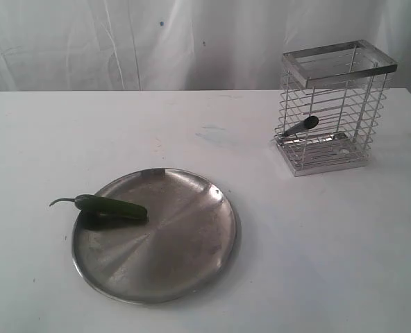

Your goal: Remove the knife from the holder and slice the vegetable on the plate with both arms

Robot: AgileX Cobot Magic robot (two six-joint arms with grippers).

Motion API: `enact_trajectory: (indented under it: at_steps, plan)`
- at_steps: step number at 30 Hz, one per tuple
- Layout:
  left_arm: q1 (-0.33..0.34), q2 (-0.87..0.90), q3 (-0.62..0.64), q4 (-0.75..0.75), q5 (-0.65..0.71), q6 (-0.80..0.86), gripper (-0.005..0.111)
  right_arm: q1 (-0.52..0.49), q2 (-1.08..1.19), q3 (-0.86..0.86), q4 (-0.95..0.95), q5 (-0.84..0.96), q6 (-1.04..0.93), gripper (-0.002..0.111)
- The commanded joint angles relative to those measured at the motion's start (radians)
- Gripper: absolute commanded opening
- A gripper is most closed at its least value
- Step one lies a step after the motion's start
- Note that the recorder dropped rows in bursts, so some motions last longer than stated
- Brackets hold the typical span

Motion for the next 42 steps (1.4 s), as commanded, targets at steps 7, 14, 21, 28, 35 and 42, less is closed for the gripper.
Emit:
enact_trajectory:
  at_steps: [7,14,21,28,35,42]
  plan:
    - [0.002,-0.004,0.004,-0.003,-0.004,0.000,0.000,-0.001,-0.004,0.001,-0.035,-0.081,-0.012,0.000]
    - [0.002,-0.004,0.004,-0.003,-0.004,0.000,0.000,-0.001,-0.004,0.001,0.010,-0.503,0.002,0.000]
    - [0.002,-0.004,0.004,-0.003,-0.004,0.000,0.000,-0.001,-0.004,-0.051,0.042,-1.338,0.154,0.000]
    - [0.002,-0.004,0.004,-0.003,-0.004,0.000,0.000,-0.001,-0.004,-0.390,-0.035,-1.042,0.153,0.000]
    - [0.002,-0.004,0.004,-0.003,-0.004,0.000,0.000,-0.001,0.094,-0.473,-0.042,-0.377,-0.036,0.000]
    - [0.002,-0.004,0.004,-0.003,-0.004,0.000,0.000,-0.001,0.383,-0.421,0.003,-0.176,-0.058,0.000]
